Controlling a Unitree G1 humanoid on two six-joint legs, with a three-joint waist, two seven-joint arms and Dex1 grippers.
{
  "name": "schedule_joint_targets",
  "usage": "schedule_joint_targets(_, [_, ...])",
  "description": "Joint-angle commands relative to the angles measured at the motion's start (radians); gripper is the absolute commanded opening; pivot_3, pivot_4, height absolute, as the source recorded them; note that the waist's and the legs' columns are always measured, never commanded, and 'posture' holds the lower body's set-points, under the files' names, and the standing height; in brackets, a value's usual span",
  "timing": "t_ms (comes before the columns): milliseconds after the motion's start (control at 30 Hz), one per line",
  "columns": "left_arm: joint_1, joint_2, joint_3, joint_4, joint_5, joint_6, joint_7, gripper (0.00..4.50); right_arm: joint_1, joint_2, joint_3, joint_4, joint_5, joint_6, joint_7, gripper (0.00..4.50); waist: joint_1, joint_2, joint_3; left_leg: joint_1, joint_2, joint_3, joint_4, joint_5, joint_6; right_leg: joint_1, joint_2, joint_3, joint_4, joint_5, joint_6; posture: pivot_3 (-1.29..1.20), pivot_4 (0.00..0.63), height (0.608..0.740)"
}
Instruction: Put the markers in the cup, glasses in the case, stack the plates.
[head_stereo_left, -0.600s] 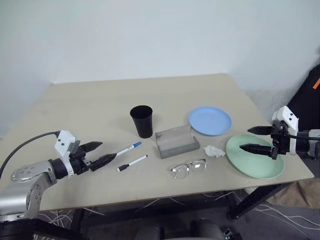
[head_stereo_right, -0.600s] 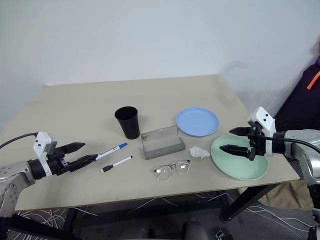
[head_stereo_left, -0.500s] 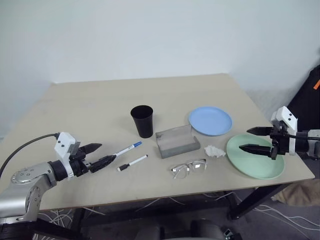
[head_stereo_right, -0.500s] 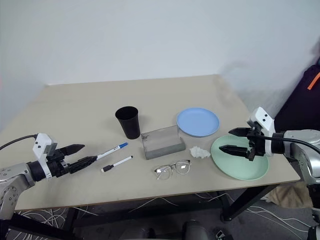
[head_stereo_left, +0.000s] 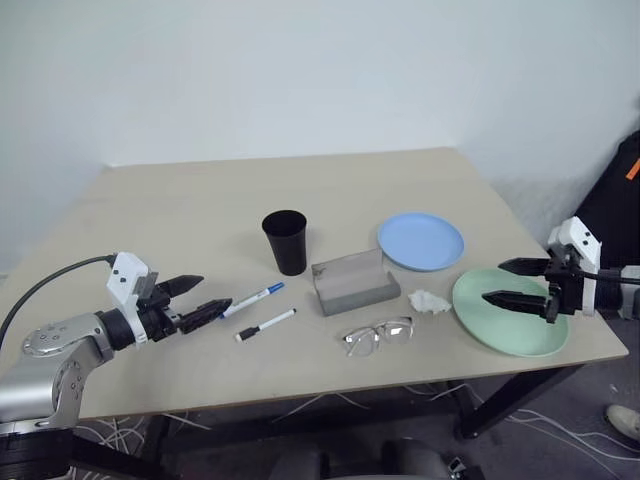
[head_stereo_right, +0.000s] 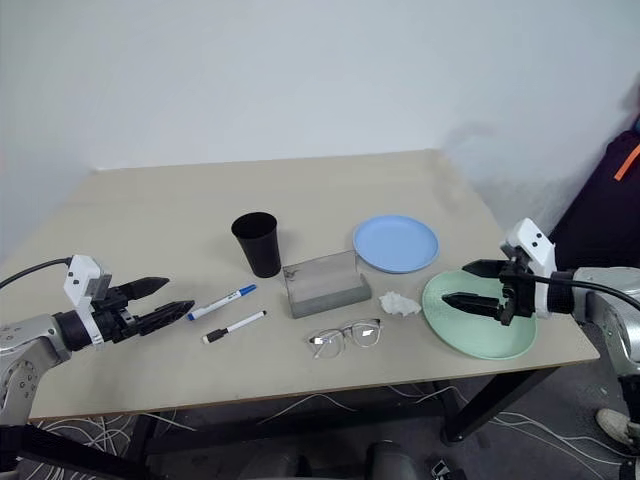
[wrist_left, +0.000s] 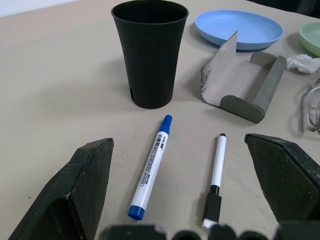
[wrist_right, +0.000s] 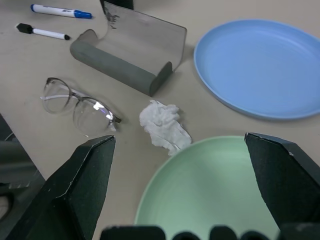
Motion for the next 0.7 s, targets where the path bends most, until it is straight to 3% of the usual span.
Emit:
schedule_joint_targets(33, [-0.027, 0.025, 0.010, -0.013, 0.002, -0.019, -0.012, 4.46, -0.003, -0.021, -0.050, -0.009, 0.014, -0.011, -0.003, 4.50, 0.000, 0.000, 0.000, 0.000, 0.000, 0.000, 0.000, 0.000, 0.000, 0.000, 0.000, 0.000, 0.000, 0.000, 0.000, 0.00, 0.000, 0.732])
schedule_joint_targets(700, [-0.048, 0.008, -0.041, -0.068, 0.011, -0.040, -0.004, 4.46, -0.010, -0.031, -0.058, 0.107, -0.026, -0.039, -0.021, 4.50, 0.001, 0.000, 0.000, 0.000, 0.001, 0.001, 0.000, 0.000, 0.000, 0.000, 0.000, -0.001, -0.001, 0.000, 0.000, 0.00, 0.000, 0.732])
